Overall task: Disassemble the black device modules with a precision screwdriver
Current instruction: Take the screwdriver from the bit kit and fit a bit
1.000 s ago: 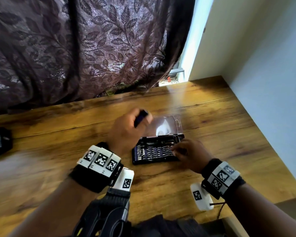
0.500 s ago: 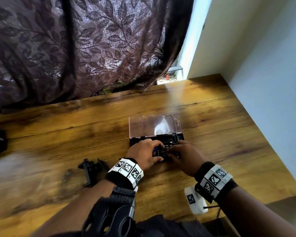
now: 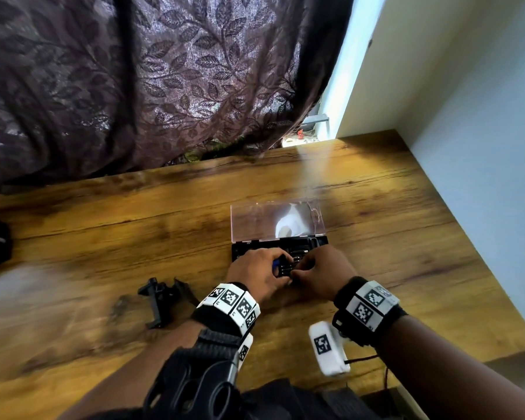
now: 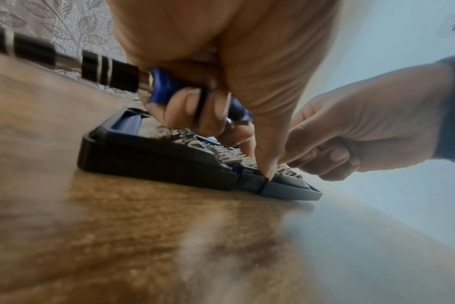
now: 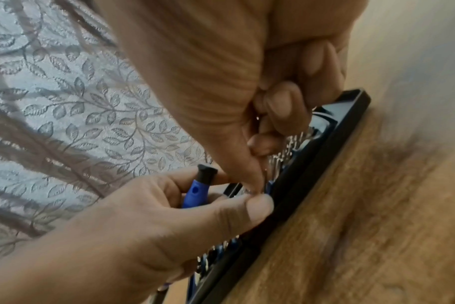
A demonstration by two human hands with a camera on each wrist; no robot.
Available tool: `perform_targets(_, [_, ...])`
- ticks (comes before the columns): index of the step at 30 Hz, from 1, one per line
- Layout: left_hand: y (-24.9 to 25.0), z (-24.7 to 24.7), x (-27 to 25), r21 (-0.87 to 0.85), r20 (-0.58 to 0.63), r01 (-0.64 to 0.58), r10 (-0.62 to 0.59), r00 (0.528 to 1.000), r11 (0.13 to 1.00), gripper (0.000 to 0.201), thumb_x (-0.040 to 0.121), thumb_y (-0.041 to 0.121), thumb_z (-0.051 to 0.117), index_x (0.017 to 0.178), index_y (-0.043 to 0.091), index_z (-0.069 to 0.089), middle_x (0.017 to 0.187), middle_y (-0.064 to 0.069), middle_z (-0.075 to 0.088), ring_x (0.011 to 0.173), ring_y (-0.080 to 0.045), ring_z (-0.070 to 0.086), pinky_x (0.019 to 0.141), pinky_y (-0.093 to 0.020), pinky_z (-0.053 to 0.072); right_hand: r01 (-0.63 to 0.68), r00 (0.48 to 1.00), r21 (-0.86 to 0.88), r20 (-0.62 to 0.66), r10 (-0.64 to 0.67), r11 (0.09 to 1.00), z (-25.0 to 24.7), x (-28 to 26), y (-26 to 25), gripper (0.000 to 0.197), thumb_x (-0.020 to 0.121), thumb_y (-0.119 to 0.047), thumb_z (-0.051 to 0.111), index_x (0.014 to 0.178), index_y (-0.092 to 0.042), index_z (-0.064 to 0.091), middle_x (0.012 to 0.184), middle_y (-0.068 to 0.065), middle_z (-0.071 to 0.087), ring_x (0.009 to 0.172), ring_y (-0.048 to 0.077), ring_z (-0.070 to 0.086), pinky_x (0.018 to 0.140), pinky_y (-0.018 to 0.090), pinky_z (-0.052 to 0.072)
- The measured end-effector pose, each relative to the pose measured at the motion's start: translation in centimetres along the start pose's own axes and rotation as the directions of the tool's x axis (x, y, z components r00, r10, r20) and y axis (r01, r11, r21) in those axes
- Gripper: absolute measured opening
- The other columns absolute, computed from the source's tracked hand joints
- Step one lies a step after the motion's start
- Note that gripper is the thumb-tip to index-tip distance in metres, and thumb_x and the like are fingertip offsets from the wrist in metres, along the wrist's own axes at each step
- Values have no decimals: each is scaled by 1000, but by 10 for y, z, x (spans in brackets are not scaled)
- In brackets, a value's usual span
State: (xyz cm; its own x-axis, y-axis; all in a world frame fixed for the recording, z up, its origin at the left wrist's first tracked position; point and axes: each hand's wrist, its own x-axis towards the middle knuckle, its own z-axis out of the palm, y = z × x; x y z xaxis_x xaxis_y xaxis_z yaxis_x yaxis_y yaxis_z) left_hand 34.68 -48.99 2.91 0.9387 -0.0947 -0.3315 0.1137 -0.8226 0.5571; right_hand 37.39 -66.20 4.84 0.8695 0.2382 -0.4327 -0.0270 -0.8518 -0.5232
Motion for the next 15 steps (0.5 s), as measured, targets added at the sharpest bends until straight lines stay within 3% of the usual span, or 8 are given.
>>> perform_targets(3, [2, -2, 2, 15, 2, 36, -36, 999, 999, 35, 76, 47, 81, 108, 50, 67, 78, 18, 65, 80, -6, 64, 69, -25, 51, 21, 1000, -83, 5, -21, 996, 1, 4, -9, 15, 86, -26, 73, 71, -24, 73, 73, -6, 69, 71, 11, 64, 62, 23, 48])
perform_targets(6, [5, -2, 3, 55, -11, 56, -56, 998, 997, 34, 76, 43, 80, 107, 50, 68, 98, 16, 73, 93, -10, 68, 78, -28, 55, 96, 995, -221, 29, -92, 970, -3, 4, -16, 28, 87, -26, 68, 63, -24, 53, 68, -7, 58, 67, 15, 58, 53, 24, 36])
perform_targets(8, [6, -3, 4, 68, -16, 72, -71, 997, 995, 33, 75, 44, 80, 106, 49, 69, 100, 15, 74, 95, -13, 69, 81, -31, 57, 189, 982, -343, 61, -179, 920, -6, 0, -22, 18, 91, -25, 62, 74, -22, 56, 79, -2, 61, 79, 23, 63, 59, 27, 39])
perform_targets(10, [7, -4, 5, 66, -10, 87, -87, 996, 994, 31, 76, 44, 78, 106, 48, 70, 100, 13, 75, 96, -17, 70, 81, -33, 57, 285, 958, -456, 98, -271, 843, -9, -6, -27, 7, 94, -23, 59, 95, -19, 65, 97, 3, 66, 89, 25, 66, 68, 31, 45])
perform_targets(15, [8, -9, 7, 88, 18, 85, -87, 996, 992, 31, 87, 35, 70, 115, 47, 69, 111, 8, 74, 102, -20, 69, 81, -30, 53, 477, 871, -582, 214, -441, 659, -11, -14, -30, 25, 95, -11, 56, 119, -12, 59, 105, 5, 62, 92, 25, 64, 74, 37, 52])
